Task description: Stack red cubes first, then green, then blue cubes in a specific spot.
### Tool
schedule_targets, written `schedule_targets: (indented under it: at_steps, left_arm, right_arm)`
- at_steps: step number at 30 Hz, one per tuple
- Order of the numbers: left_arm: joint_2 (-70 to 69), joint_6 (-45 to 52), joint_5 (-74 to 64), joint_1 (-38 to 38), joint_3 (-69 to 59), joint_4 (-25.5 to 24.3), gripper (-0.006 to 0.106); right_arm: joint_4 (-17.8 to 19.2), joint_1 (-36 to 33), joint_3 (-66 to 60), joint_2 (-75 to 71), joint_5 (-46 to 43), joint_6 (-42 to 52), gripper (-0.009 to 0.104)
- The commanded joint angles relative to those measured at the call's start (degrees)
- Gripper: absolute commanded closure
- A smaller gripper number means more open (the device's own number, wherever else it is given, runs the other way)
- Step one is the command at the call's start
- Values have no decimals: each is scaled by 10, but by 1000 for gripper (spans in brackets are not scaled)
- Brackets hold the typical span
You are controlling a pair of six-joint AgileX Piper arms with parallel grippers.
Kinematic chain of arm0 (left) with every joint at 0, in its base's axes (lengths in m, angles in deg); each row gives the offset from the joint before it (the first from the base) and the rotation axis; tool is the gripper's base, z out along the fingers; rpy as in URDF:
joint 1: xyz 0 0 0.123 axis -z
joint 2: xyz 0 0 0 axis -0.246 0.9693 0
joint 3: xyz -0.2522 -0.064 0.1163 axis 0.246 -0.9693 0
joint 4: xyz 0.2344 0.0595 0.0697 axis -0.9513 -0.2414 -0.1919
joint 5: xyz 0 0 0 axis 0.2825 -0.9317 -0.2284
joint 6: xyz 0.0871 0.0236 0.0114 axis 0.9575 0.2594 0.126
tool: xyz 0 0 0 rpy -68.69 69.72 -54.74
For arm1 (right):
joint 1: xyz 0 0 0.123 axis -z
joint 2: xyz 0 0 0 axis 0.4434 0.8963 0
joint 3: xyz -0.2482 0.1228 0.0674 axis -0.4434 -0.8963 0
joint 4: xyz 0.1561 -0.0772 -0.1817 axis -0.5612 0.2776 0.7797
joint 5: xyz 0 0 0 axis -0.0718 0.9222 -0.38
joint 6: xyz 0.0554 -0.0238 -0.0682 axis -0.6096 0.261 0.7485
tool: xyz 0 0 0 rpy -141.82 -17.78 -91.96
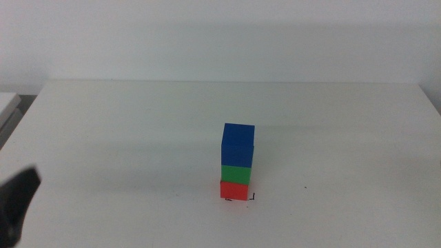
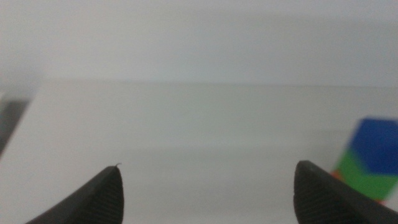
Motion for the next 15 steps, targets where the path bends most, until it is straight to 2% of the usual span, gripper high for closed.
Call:
schedule_targets:
  at_steps: [1, 8, 15]
  left_arm:
    - [-56, 0, 13, -35, -65, 4, 7]
    - [-175, 0, 17, -88, -190, 6, 7]
    - [-175, 0, 61, -89, -217, 5, 7]
  right_arm:
    - [20, 15, -66, -60, -14, 6, 12]
    - [20, 79, -203, -229, -14, 6, 12]
    - [20, 85, -213, -274, 24, 6, 13]
